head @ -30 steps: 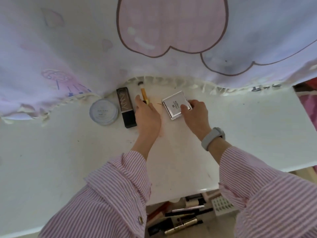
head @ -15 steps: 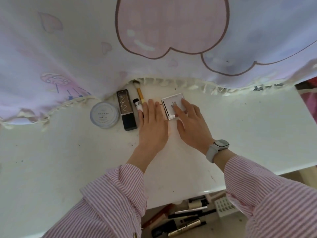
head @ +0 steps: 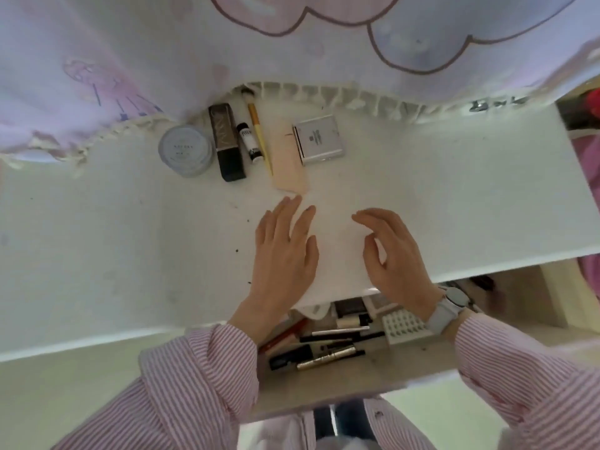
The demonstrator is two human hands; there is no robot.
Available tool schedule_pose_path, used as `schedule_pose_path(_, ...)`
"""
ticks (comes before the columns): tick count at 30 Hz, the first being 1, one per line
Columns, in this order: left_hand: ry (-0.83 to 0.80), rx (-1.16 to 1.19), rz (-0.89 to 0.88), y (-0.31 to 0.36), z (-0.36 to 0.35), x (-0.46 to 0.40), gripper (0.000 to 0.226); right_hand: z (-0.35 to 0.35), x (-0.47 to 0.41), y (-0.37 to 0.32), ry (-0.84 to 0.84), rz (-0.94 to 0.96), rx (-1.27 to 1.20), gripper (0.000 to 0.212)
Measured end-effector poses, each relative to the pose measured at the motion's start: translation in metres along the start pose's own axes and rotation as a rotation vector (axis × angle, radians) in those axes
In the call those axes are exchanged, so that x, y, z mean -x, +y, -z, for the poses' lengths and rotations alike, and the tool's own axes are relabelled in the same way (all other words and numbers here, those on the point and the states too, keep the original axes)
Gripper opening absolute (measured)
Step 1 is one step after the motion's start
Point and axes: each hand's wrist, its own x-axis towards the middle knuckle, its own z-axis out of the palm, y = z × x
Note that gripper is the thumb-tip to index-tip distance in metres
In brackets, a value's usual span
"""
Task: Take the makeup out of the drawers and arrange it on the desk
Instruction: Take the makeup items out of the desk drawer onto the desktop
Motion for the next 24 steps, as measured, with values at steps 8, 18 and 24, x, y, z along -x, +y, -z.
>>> schedule_pose_path(8, -0.443, 0.045, 0.04, 0.027, -0.038, 0.142, 0.033, -0.005, 0.132, 0.039, -0.819, -0.119, 0.189, 0.037)
schedule_pose_path(18, -0.89, -0.141, 0.557, -0.014, -0.08, 0.165, 0.073, -0.083, 0.128, 0.043, -1.06, -0.068, 0.323, 0.04)
schedule_pose_path(24, -1.044, -0.085, 0.544, -0.027, -0.086, 0.16, 0.057, -0.094, 0.127, 0.043, -1.182, -0.234, 0.333, 0.044)
